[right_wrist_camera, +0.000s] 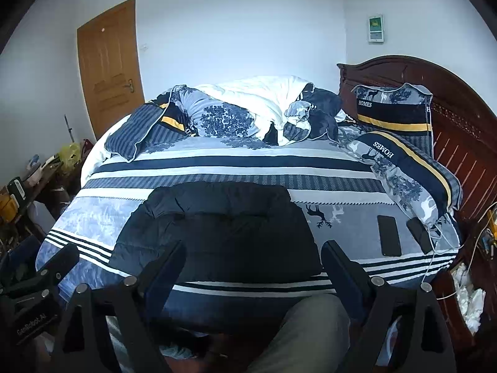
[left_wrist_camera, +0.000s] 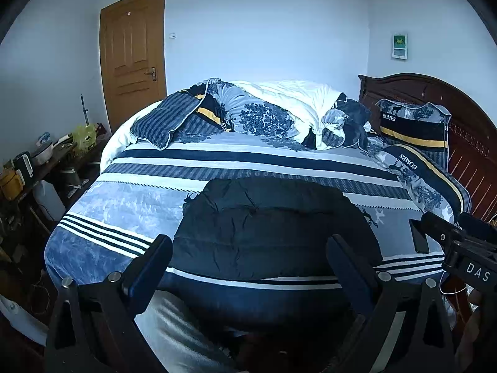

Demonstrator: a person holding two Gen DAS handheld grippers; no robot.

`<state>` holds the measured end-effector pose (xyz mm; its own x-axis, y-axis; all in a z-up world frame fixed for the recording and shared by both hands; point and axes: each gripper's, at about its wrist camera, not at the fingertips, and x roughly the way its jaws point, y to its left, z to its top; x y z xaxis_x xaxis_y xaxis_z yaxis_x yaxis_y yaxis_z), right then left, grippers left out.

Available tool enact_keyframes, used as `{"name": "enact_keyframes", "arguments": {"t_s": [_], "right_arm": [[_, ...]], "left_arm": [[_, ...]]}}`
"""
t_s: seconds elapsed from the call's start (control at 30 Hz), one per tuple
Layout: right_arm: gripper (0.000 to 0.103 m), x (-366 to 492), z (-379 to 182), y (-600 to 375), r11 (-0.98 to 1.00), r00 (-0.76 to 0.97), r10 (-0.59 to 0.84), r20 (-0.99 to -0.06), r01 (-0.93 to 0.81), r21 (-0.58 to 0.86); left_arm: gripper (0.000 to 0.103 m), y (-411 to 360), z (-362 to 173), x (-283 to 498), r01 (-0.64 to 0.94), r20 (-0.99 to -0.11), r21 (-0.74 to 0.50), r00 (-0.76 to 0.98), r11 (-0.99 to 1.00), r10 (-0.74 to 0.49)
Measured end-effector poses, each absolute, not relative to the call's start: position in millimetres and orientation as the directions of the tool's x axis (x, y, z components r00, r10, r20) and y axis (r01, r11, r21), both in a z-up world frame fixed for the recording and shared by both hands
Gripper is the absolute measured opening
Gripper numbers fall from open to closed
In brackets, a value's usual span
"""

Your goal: Fold large clothes

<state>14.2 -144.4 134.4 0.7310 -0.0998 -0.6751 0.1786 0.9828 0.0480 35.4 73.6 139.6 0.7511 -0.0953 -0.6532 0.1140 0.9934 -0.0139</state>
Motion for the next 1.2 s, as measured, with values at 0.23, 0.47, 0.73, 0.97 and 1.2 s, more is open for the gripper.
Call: {"name": "enact_keyframes", "arguments": {"t_s": [0.23,0.47,0.73,0.97,1.2], "right_arm": [[0.091,14,134,-146,0.982,0.730,-0.101,-0.676,0.182,0.050],[0.091,14,131,-146,0.981,0.725,-0.100,-0.682,0.188,0.056],[0.091,15,129,-146,0.980,0.722,-0.097,-0.685,0.188,0.059],[0.091,16,127,-148,0.981,0.718,-0.097,-0.689,0.187,0.056],[0.091,19,123,-151,0.981,0.711,-0.092,-0.697,0.184,0.057]], "left_arm": [[0.099,73,134,39,0.095,-0.674,0.014,0.737,0.995,-0.061],[0.099,75,128,41,0.081,-0.692,0.018,0.720,0.997,-0.046],[0.099,75,126,42,0.071,-0.699,0.032,0.715,0.997,-0.029],[0.099,78,123,45,0.051,-0.706,0.047,0.708,0.998,-0.003],[0.099,78,121,47,0.047,-0.706,0.060,0.708,0.997,0.009]]}}
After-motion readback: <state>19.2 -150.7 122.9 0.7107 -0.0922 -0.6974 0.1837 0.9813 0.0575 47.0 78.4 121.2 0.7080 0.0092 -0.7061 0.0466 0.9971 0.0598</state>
